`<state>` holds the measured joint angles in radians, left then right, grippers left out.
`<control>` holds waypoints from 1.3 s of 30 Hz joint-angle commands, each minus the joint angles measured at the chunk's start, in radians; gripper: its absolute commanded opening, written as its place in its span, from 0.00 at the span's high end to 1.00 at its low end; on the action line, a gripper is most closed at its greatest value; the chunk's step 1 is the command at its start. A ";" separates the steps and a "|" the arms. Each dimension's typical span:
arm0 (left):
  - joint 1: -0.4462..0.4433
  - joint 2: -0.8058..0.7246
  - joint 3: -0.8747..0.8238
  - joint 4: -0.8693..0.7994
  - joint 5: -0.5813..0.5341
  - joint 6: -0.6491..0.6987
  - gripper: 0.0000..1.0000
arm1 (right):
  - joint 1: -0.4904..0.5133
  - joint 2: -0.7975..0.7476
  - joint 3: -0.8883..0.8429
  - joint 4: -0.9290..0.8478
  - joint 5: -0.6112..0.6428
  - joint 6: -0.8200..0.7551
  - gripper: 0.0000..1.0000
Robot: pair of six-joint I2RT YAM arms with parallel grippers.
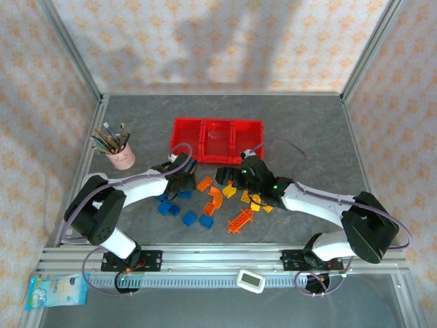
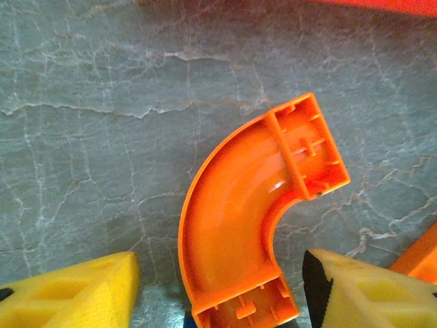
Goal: Sort the legos into containers by color
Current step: Pick up the lego from the center of the table.
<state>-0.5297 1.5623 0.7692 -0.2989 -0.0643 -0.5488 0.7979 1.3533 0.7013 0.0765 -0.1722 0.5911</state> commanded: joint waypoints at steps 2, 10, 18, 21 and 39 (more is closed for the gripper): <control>-0.005 0.046 0.033 0.007 -0.012 0.012 0.36 | 0.003 0.012 0.000 0.023 0.030 0.009 0.00; -0.006 0.074 0.009 0.036 -0.020 -0.002 0.48 | 0.003 0.021 0.005 0.019 0.035 0.007 0.00; -0.006 0.039 -0.019 0.062 0.001 -0.017 0.64 | 0.003 0.027 0.020 0.016 0.036 0.010 0.00; -0.006 0.015 -0.025 0.065 -0.004 -0.022 0.67 | 0.003 0.022 0.024 0.013 0.037 0.010 0.00; -0.001 -0.198 0.039 -0.032 -0.124 -0.007 0.72 | -0.001 -0.031 0.094 -0.002 0.046 -0.005 0.00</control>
<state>-0.5304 1.3800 0.7517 -0.2928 -0.1093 -0.5594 0.7979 1.3415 0.7540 0.0719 -0.1543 0.5911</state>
